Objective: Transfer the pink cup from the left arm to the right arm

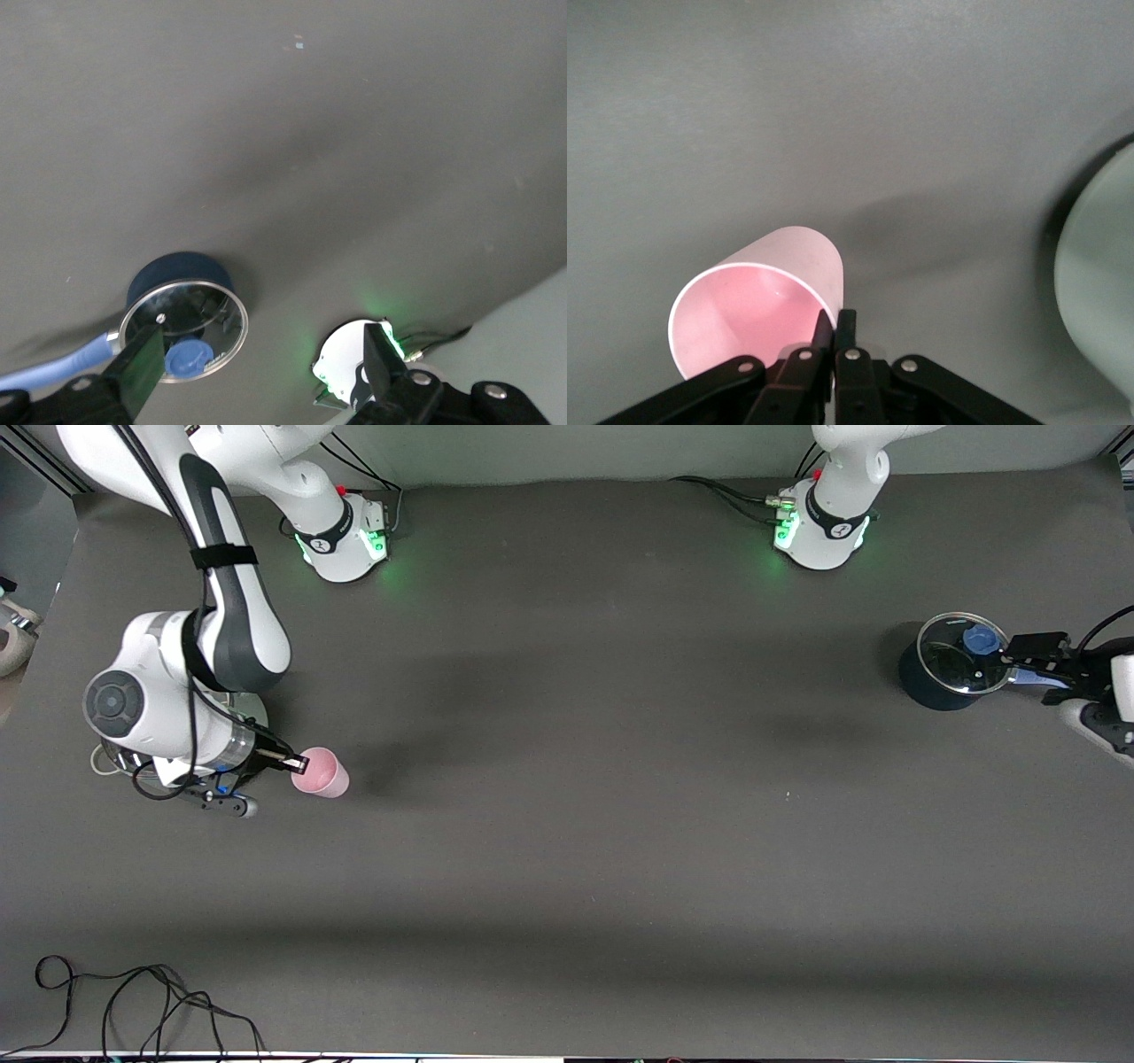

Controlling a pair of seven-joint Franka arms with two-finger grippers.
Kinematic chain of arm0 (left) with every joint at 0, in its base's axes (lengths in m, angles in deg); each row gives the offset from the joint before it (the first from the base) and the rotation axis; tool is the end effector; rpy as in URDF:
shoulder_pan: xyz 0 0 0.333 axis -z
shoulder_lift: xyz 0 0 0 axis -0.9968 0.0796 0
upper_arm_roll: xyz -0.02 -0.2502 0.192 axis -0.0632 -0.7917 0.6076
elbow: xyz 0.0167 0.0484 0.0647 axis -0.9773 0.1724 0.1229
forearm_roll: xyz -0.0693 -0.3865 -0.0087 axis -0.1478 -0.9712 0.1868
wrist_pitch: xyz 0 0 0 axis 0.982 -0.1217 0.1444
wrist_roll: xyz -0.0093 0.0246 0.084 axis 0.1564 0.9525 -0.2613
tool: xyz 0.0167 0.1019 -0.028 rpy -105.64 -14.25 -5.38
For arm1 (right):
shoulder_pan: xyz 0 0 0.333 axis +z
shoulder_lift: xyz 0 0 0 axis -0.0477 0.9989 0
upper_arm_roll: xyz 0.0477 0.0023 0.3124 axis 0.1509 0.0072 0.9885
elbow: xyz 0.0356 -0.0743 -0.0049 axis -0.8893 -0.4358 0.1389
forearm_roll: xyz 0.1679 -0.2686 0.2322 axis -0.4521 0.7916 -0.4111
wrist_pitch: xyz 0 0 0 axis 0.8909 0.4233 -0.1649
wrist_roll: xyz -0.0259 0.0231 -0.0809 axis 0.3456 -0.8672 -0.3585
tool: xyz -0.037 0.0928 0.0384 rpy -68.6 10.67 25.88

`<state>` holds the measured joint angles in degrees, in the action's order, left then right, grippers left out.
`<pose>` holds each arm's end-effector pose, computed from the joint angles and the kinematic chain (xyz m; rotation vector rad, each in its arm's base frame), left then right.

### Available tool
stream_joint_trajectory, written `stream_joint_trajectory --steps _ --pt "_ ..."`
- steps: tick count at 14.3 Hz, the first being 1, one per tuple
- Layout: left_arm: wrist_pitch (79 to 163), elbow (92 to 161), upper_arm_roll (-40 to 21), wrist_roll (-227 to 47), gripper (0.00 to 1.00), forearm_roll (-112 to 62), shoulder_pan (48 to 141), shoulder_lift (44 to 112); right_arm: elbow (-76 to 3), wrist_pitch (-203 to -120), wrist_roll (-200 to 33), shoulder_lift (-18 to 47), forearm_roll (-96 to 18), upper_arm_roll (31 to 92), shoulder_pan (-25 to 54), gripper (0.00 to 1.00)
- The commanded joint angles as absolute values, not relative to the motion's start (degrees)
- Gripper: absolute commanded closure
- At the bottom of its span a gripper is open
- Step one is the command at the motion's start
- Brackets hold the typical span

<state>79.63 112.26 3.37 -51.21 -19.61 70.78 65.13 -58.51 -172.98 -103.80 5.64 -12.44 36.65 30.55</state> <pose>0.5738 0.0886 0.5208 2.8135 -0.5943 -0.4910 0.5612 0.0406 0.3066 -3.0932 0.5040 0.1534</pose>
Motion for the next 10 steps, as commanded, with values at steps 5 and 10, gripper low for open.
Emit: stream_joint_trajectory --steps 5,10 --pt "83.9 112.7 2.0 -76.0 0.0 -15.5 74.3 62.7 -63.6 -183.2 -96.6 8.4 -12.6 36.0 29.0 1.0" --pt "93.0 121.7 1.9 -81.2 0.0 -14.8 77.8 56.6 -63.7 -183.8 -94.7 8.6 -12.7 36.0 27.7 0.38"
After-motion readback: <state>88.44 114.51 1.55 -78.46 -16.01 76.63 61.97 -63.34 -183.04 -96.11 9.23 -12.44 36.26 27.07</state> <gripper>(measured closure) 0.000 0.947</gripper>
